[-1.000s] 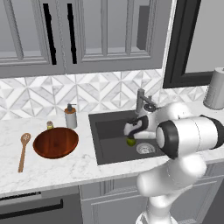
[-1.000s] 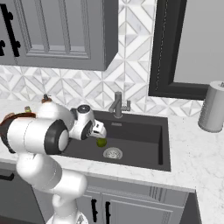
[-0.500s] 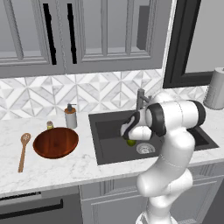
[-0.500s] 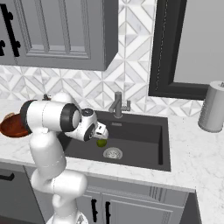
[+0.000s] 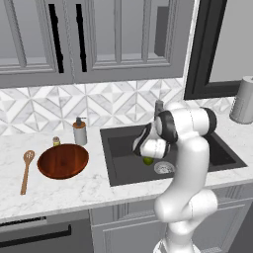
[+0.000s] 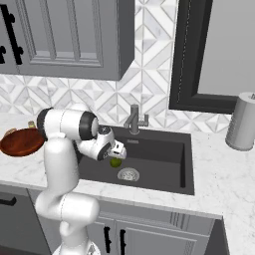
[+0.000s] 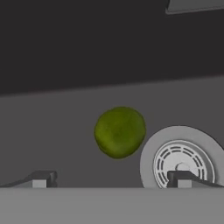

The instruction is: Pick the lime from the sink and place it in the bowl. Then pick the bowl and place it in the microwave. Then close the microwave door and press the start button.

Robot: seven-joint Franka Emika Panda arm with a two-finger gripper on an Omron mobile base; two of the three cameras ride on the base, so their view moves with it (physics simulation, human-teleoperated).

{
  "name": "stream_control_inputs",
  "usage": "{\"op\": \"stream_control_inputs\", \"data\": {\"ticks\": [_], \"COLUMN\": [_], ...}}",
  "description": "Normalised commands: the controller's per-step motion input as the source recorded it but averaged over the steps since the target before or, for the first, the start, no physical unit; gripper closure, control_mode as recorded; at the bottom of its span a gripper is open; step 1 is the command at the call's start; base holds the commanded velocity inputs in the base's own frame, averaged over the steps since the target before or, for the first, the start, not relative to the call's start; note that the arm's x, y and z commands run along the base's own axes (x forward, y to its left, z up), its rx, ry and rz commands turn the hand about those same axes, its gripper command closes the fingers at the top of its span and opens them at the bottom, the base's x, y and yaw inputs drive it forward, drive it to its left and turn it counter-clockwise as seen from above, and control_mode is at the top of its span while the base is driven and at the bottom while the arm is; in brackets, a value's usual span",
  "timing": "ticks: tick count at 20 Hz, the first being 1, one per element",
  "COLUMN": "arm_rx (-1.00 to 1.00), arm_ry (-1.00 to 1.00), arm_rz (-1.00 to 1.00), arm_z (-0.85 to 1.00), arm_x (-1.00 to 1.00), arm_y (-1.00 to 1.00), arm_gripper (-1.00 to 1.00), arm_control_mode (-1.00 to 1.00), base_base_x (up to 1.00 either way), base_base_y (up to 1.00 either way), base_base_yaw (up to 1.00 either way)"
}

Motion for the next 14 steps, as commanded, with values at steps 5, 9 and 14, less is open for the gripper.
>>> {"op": "stream_control_inputs", "data": {"ticks": [5,9,14], "arm_rx": [0.03,0.01,0.00], "arm_ry": [0.00,0.00,-0.02], "arm_rz": [0.00,0.00,0.00], "arm_z": [-0.26,-0.33,-0.40], "arm_x": [0.25,0.14,0.11], "arm_y": [-0.21,-0.08,0.00], "arm_gripper": [-1.00,-1.00,-1.00], "arm_control_mode": [-1.00,-1.00,-1.00], "base_base_x": [0.00,0.00,0.00], "base_base_y": [0.00,0.00,0.00], "base_base_yaw": [0.00,0.00,0.00]}}
